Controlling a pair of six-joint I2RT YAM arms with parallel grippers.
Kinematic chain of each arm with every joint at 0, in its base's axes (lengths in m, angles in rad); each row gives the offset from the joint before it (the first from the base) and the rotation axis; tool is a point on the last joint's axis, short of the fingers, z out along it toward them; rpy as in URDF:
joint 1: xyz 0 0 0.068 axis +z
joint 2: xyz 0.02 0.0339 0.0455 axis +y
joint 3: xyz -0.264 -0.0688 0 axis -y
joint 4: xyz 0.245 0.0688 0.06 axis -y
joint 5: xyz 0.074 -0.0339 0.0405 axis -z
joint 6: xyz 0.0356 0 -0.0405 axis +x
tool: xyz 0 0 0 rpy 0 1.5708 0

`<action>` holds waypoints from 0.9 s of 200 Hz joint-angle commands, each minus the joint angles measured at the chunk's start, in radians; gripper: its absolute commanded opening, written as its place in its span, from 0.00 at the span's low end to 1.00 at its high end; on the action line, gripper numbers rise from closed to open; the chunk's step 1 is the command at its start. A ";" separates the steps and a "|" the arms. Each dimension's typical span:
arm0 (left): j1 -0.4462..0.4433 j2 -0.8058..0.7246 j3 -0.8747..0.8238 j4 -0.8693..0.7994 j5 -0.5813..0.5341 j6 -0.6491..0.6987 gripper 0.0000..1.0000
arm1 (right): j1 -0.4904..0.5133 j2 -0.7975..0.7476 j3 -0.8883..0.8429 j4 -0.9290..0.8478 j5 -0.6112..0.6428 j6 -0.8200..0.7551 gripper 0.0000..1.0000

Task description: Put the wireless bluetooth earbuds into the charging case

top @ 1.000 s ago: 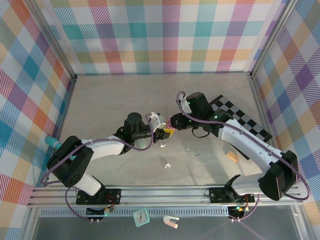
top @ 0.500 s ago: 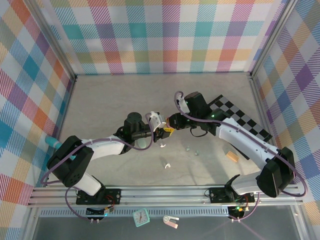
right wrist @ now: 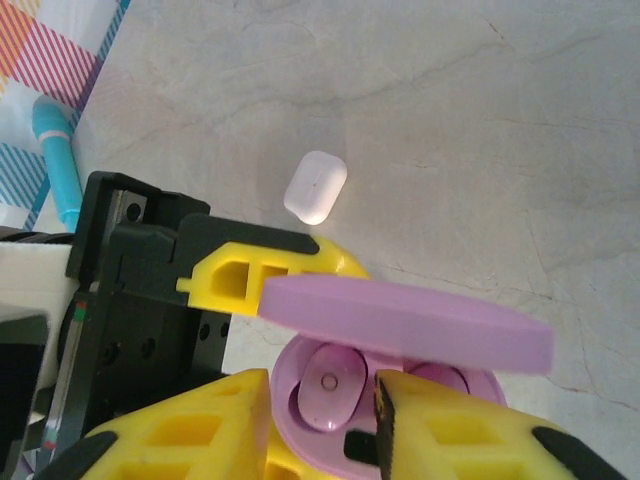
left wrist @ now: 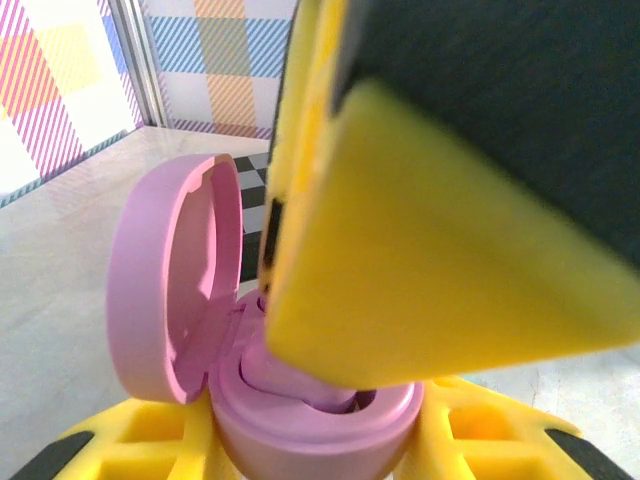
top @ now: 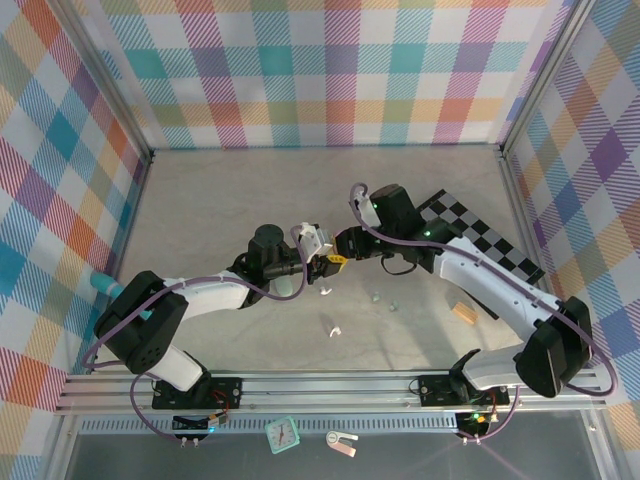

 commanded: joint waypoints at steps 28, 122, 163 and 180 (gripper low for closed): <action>-0.004 -0.013 0.010 0.063 -0.001 -0.003 0.19 | 0.003 -0.131 -0.057 0.013 0.029 0.008 0.48; -0.003 -0.068 -0.023 0.022 0.016 0.070 0.19 | -0.048 -0.026 0.092 0.013 0.143 0.172 0.81; -0.001 -0.074 -0.013 0.032 0.002 0.051 0.19 | -0.049 0.013 0.095 -0.008 0.117 0.182 0.82; 0.000 -0.074 -0.007 0.040 -0.004 0.035 0.19 | -0.049 -0.003 0.070 -0.014 0.115 0.189 0.82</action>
